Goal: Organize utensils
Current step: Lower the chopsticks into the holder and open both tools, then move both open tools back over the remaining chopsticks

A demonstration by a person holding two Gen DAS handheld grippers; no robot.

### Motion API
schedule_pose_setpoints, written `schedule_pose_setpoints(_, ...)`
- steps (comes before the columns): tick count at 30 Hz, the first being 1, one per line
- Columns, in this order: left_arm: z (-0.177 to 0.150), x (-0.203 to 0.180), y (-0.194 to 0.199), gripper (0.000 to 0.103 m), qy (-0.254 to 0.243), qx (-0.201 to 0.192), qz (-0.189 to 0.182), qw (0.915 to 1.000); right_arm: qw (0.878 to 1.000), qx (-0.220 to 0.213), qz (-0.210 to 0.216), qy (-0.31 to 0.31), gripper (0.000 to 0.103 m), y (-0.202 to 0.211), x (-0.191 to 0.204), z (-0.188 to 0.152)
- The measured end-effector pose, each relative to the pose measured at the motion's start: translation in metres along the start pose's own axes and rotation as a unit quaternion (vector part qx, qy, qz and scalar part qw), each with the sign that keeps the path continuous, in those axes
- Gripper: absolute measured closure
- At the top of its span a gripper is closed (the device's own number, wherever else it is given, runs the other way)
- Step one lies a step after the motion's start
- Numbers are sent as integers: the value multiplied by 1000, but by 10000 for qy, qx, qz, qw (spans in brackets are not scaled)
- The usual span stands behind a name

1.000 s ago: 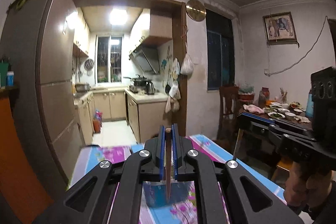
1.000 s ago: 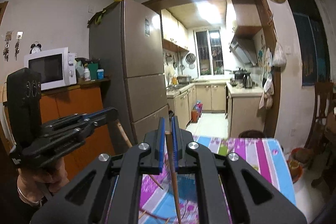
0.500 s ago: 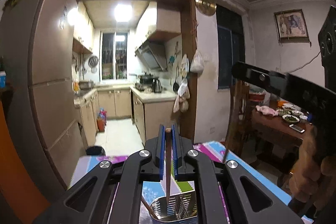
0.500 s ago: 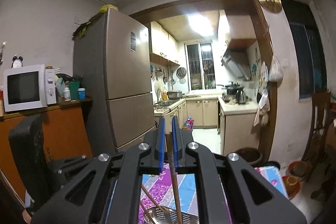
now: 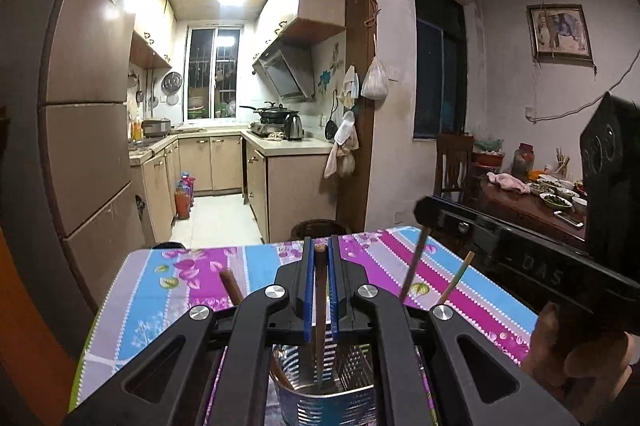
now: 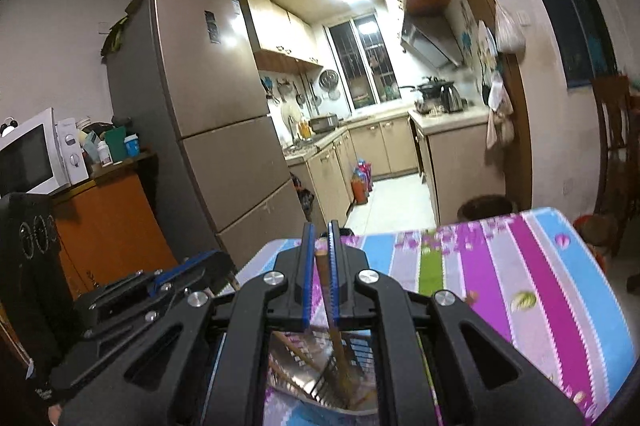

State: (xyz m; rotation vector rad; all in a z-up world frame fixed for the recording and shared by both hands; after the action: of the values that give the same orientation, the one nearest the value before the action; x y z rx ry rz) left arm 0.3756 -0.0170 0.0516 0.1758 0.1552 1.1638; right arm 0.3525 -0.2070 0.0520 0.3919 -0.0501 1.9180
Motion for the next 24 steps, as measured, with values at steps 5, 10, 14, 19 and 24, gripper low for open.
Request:
schedule_pose_setpoints(5, -6, 1, 3, 95, 49, -66, 181, 9998, 9995, 45, -300, 77, 87, 18, -6, -3)
schedule_pose_setpoints(10, 13, 6, 34, 95, 69, -356, 318, 9988, 9979, -278, -583, 110, 68, 60, -22, 13)
schedule_pose_setpoints(14, 33, 9, 85, 86, -34, -856, 465, 9952, 9947, -584, -826, 168, 68, 113, -41, 29)
schedule_pose_setpoints(19, 37, 6, 173, 74, -536, -1391, 758, 9859, 9861, -832, -1305, 606, 65, 197, -55, 33)
schedule_pose_setpoints(24, 15, 11, 243, 63, -909, -1374, 1147, 9796, 9772, -778, -1737, 942, 51, 279, -65, 6)
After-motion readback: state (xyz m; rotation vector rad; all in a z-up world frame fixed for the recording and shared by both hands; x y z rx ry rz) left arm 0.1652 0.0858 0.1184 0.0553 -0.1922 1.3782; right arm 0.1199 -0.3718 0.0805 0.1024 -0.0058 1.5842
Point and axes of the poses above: each gripper's, at about its wrist camera, not at the fingertips, and y roughly against the way its jaws point, x to its left, z to its top, the point moved 1 cm from there along -y, roughly the way its jaws point, and after that the axes turned 3 degrees about -x, right-handed, at the moved point
